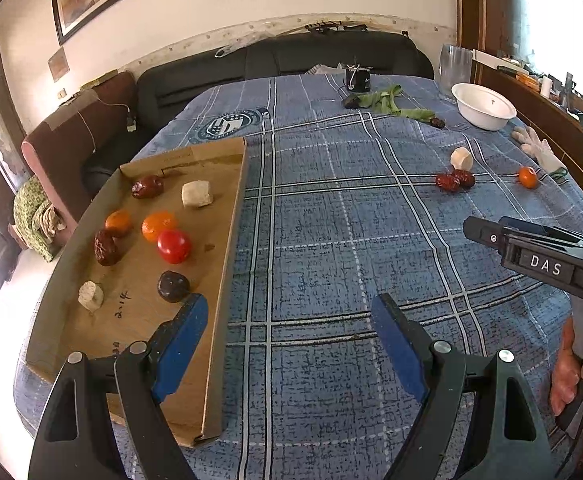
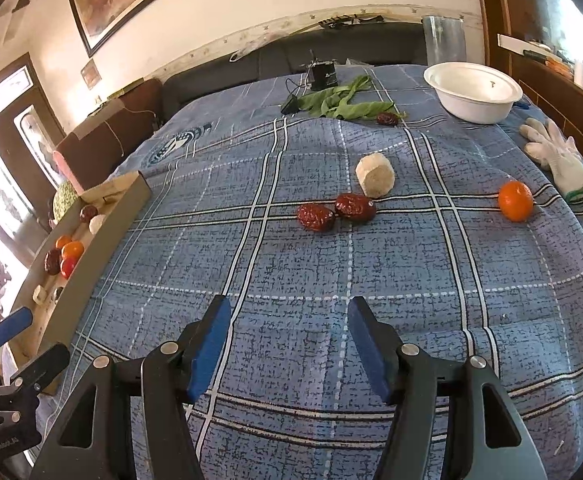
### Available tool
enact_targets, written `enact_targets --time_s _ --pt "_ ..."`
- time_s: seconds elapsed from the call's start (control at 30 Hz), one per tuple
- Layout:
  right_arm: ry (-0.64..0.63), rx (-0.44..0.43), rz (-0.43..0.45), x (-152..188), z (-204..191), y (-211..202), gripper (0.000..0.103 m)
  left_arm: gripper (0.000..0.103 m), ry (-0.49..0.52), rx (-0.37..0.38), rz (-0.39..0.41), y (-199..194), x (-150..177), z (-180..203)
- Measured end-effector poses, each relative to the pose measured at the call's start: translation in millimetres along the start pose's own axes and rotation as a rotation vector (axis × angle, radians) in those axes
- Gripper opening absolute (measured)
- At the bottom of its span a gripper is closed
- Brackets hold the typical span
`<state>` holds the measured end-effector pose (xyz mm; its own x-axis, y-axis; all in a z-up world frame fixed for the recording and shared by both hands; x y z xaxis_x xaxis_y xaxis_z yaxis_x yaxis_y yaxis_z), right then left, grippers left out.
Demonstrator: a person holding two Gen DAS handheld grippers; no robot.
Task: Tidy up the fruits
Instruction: 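Withdraw both open tools from the tray back over the remaining fruit, then move the left tool to a red date while the right tool approaches the tangerine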
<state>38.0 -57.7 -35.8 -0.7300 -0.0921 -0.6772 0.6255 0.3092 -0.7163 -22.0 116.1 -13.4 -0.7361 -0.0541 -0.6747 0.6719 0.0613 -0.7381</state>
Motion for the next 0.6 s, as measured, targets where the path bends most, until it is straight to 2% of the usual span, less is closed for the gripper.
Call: enact_targets --time_s 0.4,0.6 --pt "-0.004 0.001 -0.017 2 -2 4 0.069 0.083 -0.005 0.011 -0.022 4 4 3" --pt "0.039 0.001 0.013 -3 10 -10 0.069 0.083 0.003 0.03 -0.016 -3 -2 2"
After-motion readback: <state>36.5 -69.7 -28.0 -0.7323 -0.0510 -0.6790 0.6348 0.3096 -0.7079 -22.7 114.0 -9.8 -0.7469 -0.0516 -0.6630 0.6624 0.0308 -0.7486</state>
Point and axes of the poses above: each gripper's, at about its wrist camera, not at the fingertips, and y roughly the way its jaws point, z to its right, x to its underside, the point moved 9 cm from there along y, roughly the way its jaws point, and after that the axes turned 9 degrees about -y, right-handed, at the moved point
